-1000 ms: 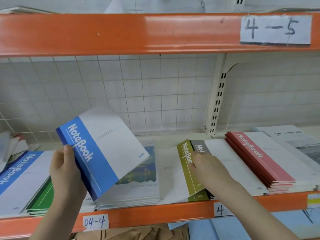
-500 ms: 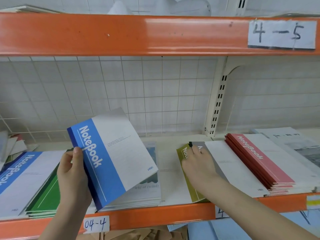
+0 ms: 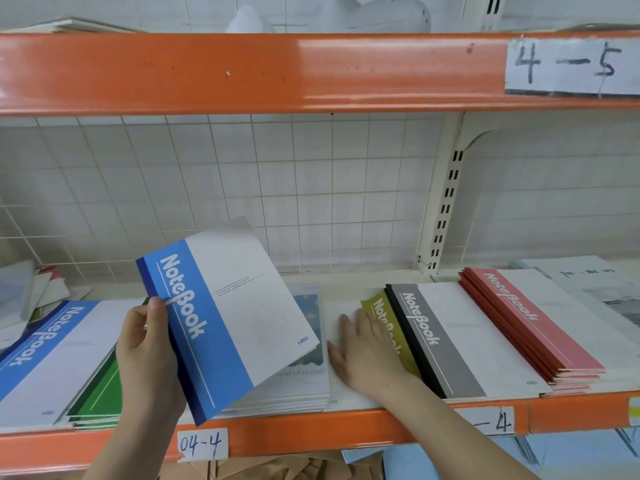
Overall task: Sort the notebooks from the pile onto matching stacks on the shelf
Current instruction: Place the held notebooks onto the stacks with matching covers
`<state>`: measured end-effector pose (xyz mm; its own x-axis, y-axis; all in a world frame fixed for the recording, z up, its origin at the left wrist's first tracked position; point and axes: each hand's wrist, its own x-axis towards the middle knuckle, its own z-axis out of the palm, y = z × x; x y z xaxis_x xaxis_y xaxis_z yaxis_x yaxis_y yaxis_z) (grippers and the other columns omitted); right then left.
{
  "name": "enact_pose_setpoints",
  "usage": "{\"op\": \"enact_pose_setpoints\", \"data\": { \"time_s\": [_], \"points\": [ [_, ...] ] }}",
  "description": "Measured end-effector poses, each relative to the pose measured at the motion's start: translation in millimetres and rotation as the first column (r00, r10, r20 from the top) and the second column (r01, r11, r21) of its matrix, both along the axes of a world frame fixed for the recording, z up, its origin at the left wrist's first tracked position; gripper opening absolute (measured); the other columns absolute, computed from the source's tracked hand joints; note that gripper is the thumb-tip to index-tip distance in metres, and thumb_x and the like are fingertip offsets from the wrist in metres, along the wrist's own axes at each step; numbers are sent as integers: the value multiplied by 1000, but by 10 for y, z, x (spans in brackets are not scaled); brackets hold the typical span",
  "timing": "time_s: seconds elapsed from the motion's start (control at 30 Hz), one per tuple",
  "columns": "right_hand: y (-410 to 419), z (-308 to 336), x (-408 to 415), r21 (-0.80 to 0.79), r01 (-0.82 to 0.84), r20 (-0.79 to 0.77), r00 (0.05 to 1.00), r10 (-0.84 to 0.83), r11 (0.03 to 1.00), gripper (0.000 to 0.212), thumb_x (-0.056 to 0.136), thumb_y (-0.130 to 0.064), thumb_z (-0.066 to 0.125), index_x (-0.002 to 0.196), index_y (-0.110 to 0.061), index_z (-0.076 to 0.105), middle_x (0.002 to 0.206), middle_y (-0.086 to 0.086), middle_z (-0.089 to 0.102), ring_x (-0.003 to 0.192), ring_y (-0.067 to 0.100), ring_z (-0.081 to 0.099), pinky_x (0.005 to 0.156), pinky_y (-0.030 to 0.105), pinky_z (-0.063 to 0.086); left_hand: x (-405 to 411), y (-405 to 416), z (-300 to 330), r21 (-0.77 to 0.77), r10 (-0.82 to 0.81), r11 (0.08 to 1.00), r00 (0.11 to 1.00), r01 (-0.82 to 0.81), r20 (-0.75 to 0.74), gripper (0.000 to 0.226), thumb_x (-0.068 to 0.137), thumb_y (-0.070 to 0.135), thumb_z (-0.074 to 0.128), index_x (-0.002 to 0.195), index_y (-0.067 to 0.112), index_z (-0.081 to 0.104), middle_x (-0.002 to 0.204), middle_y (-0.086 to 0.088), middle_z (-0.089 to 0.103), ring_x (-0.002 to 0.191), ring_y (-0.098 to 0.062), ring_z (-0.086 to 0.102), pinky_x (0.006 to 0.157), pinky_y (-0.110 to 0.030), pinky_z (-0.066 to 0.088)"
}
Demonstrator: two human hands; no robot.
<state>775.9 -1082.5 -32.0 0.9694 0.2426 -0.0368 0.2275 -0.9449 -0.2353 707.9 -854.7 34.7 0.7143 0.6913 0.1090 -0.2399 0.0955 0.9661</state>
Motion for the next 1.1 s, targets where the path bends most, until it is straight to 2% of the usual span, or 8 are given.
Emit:
{"op": "enact_pose_setpoints", "data": {
  "time_s": [0.13,0.23,0.37,0.47,0.6,0.77,0.97,1.1],
  "points": [
    [49,-16,28,28,44,-7,999,-43,999,64,96,-52,15,145,-12,24,153,17,18,143,33,12,118,42,9,-32,77,24,-1,5,1000,1000,-5,-15,34,100,42,42,76,18,41,77,-1,56,69,-18,54,61,-31,42],
    [77,163,104,322,133,1,990,-141,937,31,98,-23,34,118,-10,54,126,13,53,124,30,46,97,31,35,-97,178,62,7,-8,1000,999,9,-39,33,99,42,42,78,18,41,76,3,61,66,-14,60,60,-30,44],
    [212,619,142,632,188,39,961,-273,752,32,95,-7,41,123,-5,57,124,10,59,113,24,54,87,26,40,-195,364,94,38,-87,995,988,93,-131,33,98,40,44,82,12,44,75,-1,65,62,-16,64,57,-31,49],
    [658,870,-3,713,-9,78,995,-67,701,25,100,-26,40,117,-16,55,114,-1,61,105,15,56,77,20,40,-235,524,110,15,-144,989,975,149,-171,31,98,38,46,88,8,49,80,-8,68,65,-21,67,55,-33,53],
    [1376,868,-108,742,16,-228,947,228,671,45,87,-57,48,115,-22,51,108,-9,67,97,12,65,89,36,51,-230,785,160,-20,-206,978,962,206,-177,27,99,34,47,97,10,57,85,-10,71,74,-27,68,62,-38,55],
    [1984,857,-93,880,154,-273,938,213,450,18,90,-19,59,108,-18,55,90,-4,68,74,12,65,60,20,50,-250,1481,123,90,-187,975,968,203,-166,20,99,19,47,113,14,61,92,-3,71,84,-17,67,76,-29,54],
    [2722,724,-22,835,116,-256,947,192,538,25,89,-9,49,114,-9,46,103,8,63,84,19,63,62,28,47,-413,2446,-192,627,212,776,907,70,-364,20,97,6,49,113,11,59,105,-4,63,101,-21,58,87,-28,41],
    [3056,655,-72,688,-82,-105,972,210,721,39,91,-5,46,128,-3,33,82,2,52,65,12,51,52,25,38,-466,2701,-338,679,167,707,886,198,-432,16,98,7,46,96,14,60,86,3,57,86,-16,51,71,-14,38]
  ]
}}
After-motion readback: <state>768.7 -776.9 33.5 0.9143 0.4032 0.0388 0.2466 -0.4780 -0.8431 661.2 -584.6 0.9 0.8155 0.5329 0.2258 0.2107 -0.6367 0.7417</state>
